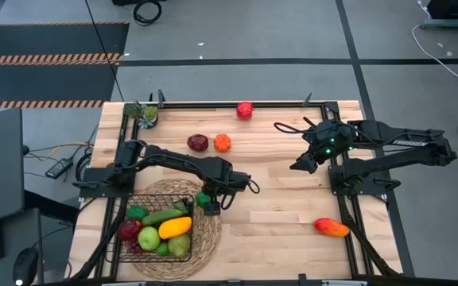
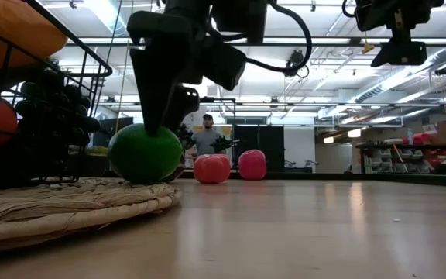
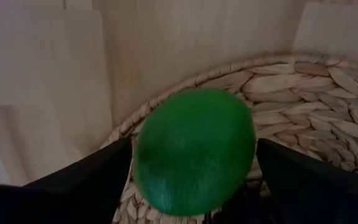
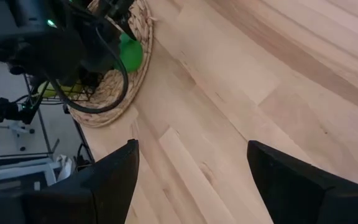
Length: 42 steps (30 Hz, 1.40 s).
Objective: Build produce basket
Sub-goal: Put the lime into the black wire basket
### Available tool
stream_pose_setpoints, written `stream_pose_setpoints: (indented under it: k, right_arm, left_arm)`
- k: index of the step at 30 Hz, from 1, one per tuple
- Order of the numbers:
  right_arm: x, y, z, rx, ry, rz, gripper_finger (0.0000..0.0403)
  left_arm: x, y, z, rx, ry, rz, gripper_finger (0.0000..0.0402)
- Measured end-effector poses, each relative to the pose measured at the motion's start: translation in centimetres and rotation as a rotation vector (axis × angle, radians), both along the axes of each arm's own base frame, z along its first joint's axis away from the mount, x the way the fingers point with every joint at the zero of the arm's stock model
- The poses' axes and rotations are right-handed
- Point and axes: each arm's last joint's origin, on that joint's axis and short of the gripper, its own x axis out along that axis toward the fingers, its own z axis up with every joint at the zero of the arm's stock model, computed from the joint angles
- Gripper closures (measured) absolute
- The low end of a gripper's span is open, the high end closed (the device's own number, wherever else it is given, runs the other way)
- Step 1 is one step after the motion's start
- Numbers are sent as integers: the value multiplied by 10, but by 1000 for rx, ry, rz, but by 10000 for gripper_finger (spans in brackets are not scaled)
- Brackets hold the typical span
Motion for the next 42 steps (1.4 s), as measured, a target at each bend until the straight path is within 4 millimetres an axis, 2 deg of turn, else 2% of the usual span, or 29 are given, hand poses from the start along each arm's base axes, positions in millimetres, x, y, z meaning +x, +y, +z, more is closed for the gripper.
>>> stream_pose_setpoints:
  k: [8, 15, 26, 31, 36, 42]
  right_arm:
    - [1, 0, 0, -2, -3, -10, 102]
    - [1, -1, 0, -24, -3, 2, 102]
    - [1, 0, 0, -40, -5, 24, 102]
    - [0, 0, 0, -28, -8, 51, 102]
    - [0, 1, 0, -29, -9, 69, 102]
    - [0, -1, 0, -41, -12, 75, 102]
  left_arm:
    - [1, -5, -16, -9, 60, -12, 49]
    - [2, -6, -17, 24, 49, -15, 52]
    - [-1, -4, -17, 37, 78, -22, 128]
    - [-2, -4, -16, 39, 93, -23, 139]
    - [2, -2, 3, 48, 84, -22, 140]
    - [19, 9, 57, 92, -81, 55, 137]
